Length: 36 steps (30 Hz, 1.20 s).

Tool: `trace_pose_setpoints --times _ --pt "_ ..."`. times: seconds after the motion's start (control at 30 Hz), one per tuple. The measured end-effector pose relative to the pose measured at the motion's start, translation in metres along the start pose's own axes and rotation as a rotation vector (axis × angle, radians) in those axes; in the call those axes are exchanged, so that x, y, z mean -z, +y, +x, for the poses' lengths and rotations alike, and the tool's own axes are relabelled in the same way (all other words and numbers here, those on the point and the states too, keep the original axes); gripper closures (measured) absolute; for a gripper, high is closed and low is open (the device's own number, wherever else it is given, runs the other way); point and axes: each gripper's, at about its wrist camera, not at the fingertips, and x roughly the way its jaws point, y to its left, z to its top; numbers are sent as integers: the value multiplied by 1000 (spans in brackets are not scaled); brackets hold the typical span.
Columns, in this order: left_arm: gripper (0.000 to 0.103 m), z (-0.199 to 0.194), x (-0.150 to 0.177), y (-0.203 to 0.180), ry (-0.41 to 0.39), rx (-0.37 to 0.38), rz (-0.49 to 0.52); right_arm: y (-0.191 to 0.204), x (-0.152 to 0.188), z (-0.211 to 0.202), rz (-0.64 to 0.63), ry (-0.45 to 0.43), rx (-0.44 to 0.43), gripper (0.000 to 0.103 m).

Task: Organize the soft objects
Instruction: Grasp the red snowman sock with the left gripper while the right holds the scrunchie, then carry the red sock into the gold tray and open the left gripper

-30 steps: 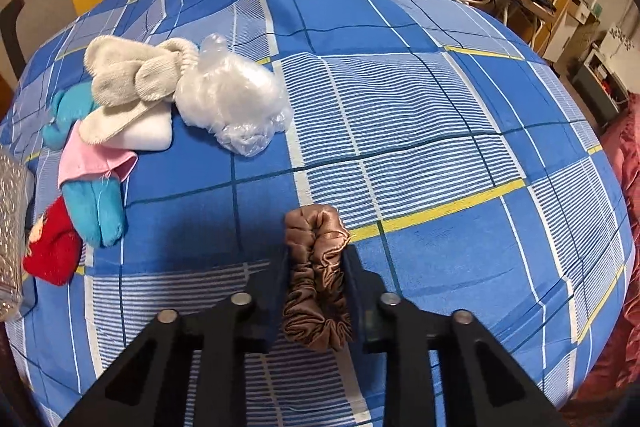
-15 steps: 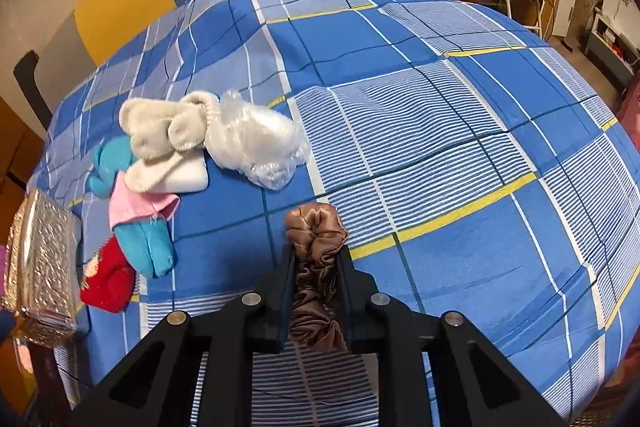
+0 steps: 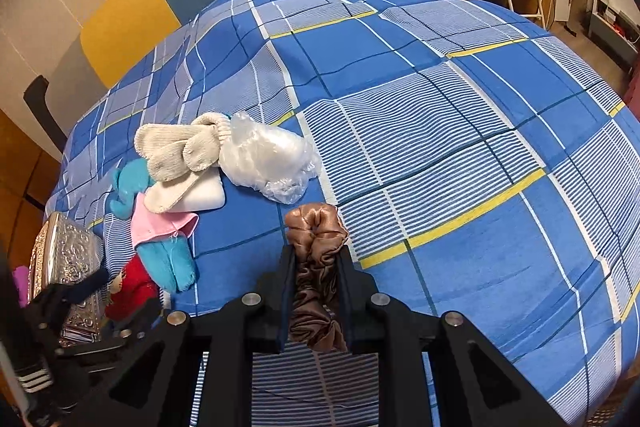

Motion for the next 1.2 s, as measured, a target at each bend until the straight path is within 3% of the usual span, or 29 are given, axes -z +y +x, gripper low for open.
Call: trace_pose_setpoints --times 0.03,0.13,0.23,0.63,0.9,1.2 --pt "52 5 2 1 15 10 -11 0 0 0 0 1 -2 85" --pt "68 6 7 2 -4 -1 -18 1 0 1 -4 2 -6 85" --pt "74 1 10 4 -25 6 -29 2 0 2 -7 6 -5 85" --pt "78 -44 27 23 -102 131 -147 0 1 0 -9 -5 7 85" --pt "78 -105 39 47 -203 182 -180 3 3 0 -36 -8 32 85" --pt "78 -191 77 112 -341 199 -254 3 5 -1 -47 -9 61 85"
